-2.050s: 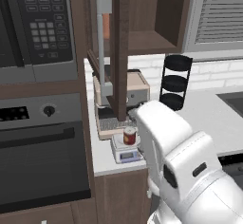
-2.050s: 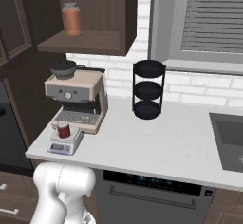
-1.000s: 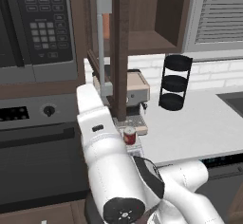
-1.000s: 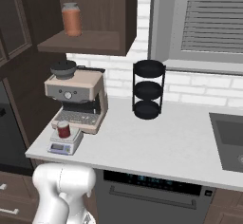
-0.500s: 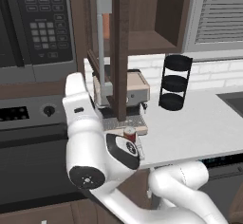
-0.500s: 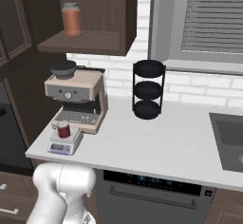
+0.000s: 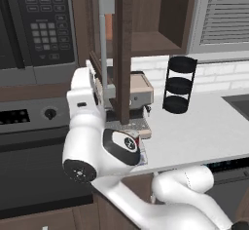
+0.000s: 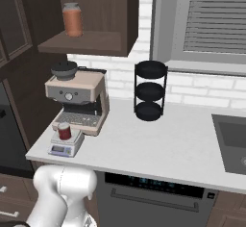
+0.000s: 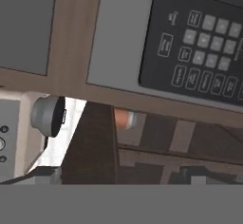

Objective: Pick the canned food and place it on the digital scale for weighing, and close the cabinet.

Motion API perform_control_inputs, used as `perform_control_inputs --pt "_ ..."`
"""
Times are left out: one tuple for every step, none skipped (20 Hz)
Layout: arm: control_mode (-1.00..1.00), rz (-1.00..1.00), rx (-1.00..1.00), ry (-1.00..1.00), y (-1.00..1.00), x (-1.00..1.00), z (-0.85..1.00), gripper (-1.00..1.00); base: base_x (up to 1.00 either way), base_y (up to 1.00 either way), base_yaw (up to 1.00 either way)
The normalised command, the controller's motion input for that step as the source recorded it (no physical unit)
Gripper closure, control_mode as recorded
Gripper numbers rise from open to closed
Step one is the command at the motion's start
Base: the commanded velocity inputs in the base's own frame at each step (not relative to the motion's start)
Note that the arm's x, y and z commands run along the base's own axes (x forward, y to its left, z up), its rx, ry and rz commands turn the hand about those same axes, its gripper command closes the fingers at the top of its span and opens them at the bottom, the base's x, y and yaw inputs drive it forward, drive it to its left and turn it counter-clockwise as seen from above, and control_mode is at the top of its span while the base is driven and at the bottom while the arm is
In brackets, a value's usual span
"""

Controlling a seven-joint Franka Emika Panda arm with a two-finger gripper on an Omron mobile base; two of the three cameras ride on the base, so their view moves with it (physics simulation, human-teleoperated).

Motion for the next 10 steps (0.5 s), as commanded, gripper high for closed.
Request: perform_control_inputs --pt "-1.0 -0.04 0.11 -0.29 -0.76 -0.24 0.44 -1.0 0.0 0.0 0.0" --pt "-1.0 -0.03 0.16 -0.23 -0.85 -0.14 0.39 -1.0 0.0 0.0 0.0" --pt "-1.0 -0.02 0.15 -0.29 -0.85 -0.2 0.49 -1.0 0.0 0.0 0.0" --pt "-1.0 -0.02 0.17 -0.29 -0.89 -0.21 0.47 -1.0 0.0 0.0 0.0" --pt "-1.0 -0.01 0.14 -0.35 -0.81 -0.29 0.48 -1.0 0.0 0.0 0.0" --pt "-1.0 -0.01 0.17 -0.26 -0.86 -0.05 0.41 -1.0 0.0 0.0 0.0" --pt "-1.0 -0.01 0.18 -0.18 -0.86 0.0 0.34 -1.0 0.0 0.0 0.0" --pt "-1.0 0.0 0.19 -0.15 -0.91 0.0 0.31 -1.0 0.0 0.0 0.0" --pt "-1.0 0.0 0.19 -0.1 -0.91 0.0 0.24 -1.0 0.0 0.0 0.0" --pt "-1.0 0.0 0.21 -0.07 -0.95 0.0 0.25 -1.0 0.0 0.0 0.0"
